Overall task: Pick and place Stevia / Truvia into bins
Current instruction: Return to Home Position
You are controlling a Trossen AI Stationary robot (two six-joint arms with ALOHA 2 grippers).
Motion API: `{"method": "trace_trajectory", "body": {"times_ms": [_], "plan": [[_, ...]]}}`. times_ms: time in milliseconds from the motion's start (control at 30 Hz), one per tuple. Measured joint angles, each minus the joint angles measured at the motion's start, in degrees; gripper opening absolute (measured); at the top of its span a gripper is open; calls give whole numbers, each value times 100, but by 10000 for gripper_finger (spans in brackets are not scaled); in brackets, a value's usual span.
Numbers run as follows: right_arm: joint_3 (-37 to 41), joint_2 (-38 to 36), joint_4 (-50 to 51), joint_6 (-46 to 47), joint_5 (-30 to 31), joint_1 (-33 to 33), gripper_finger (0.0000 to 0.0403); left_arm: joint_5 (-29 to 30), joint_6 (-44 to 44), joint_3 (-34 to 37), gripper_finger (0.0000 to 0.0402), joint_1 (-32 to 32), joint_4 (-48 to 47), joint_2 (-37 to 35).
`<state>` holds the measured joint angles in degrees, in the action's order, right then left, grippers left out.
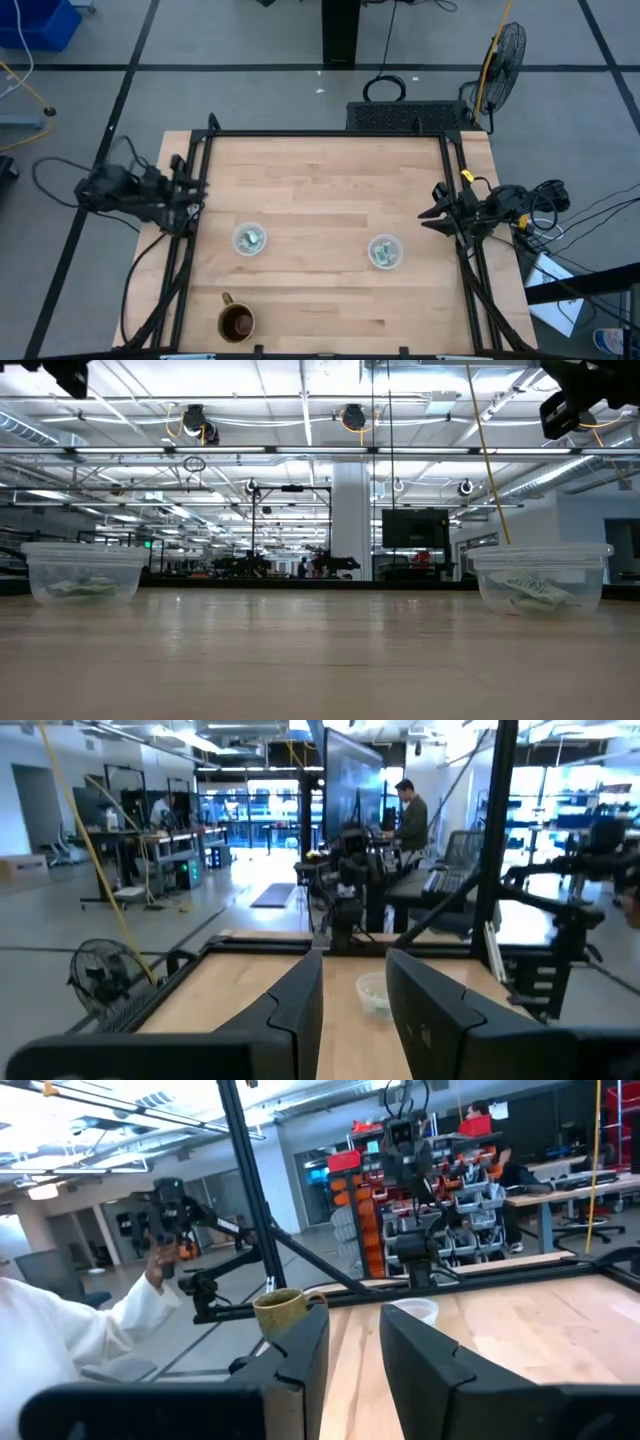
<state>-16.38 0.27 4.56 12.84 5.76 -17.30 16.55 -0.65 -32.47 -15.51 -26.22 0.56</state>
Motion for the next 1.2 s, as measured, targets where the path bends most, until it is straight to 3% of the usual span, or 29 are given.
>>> {"method": "trace_trajectory", "body": {"times_ms": [267, 500, 767, 1000, 1200], "plan": [[-2, -18, 19, 1, -11, 2, 89, -2, 110, 1470, 118, 5, 1518, 3], [97, -15, 2, 0, -11, 2, 89, -45, 570, 2348, 118, 4, 2340, 2], [600, -15, -613, 265, -202, 0, 89, 69, 453, 2828, 118, 39, 2833, 2], [1390, -9, -1723, 266, -329, 1, 89, 154, 687, 3145, 118, 297, 3042, 1], [1527, -7, -1574, -7, -263, 132, 89, 151, 725, 3182, 118, 579, 2973, 16]]}}
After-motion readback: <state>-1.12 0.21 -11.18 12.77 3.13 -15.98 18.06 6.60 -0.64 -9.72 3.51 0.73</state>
